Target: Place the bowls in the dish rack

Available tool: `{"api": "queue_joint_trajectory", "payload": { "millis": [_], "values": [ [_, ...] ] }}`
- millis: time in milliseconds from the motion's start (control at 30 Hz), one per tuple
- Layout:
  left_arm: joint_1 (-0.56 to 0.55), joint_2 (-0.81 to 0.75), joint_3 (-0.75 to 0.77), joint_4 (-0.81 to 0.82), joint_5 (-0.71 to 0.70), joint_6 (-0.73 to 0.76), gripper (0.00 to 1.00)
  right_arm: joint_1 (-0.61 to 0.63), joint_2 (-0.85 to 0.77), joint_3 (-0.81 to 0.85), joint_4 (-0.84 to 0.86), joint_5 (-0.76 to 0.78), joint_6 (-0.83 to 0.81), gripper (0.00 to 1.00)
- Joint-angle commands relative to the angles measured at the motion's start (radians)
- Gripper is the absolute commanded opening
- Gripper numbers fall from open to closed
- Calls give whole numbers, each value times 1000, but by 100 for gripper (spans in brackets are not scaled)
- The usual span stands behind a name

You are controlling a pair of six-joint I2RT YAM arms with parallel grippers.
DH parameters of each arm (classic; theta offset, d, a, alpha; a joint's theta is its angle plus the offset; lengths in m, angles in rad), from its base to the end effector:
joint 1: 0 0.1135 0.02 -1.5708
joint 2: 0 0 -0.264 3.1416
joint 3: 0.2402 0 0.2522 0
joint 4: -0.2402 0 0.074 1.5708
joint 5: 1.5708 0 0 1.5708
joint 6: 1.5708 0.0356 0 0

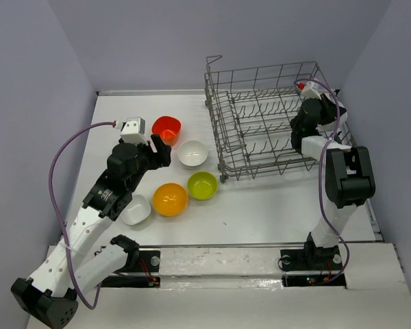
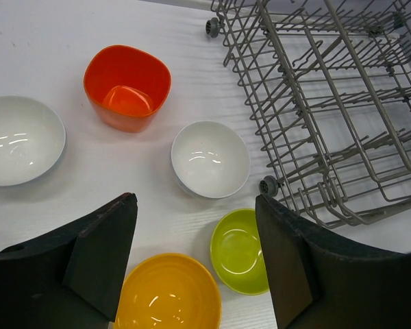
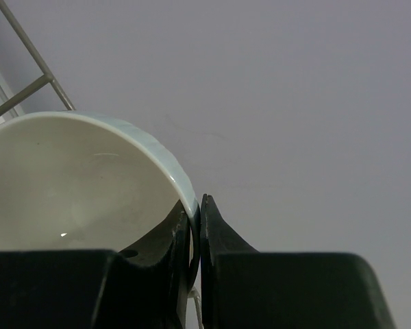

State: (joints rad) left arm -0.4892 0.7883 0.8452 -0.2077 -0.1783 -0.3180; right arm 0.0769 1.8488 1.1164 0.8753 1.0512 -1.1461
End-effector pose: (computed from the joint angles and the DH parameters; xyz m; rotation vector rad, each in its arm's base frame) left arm 0.1643 -0.0803 0.3582 0.0155 1.7394 -0.4429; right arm 0.4066 0.0003 0.2612 -0.0373 1.7279 -1.5613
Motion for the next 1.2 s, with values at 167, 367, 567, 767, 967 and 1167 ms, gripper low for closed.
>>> {"api": "queue_joint_trajectory", "payload": {
  "millis": [167, 367, 567, 767, 967, 1167],
  "values": [
    [-25, -4, -5, 22, -23, 17, 81, -8, 7, -24, 131, -34, -63, 1],
    [-38, -8, -5, 17, -41, 17, 82, -17, 13, -55, 133, -30, -49, 1],
    [-49, -6, -6, 16, -49, 19, 83, -17, 29, -61, 149, -22, -70, 1],
    [-52, -4, -5, 14, -50, 20, 86, -17, 24, -67, 100, -19, -20, 1],
    [-54, -4, -6, 13, -56, 19, 87, -17, 27, -76, -5, -16, 74, 1],
    [-55, -4, -6, 13, -58, 19, 87, -26, 12, -87, -55, -23, 105, 1]
  ]
}}
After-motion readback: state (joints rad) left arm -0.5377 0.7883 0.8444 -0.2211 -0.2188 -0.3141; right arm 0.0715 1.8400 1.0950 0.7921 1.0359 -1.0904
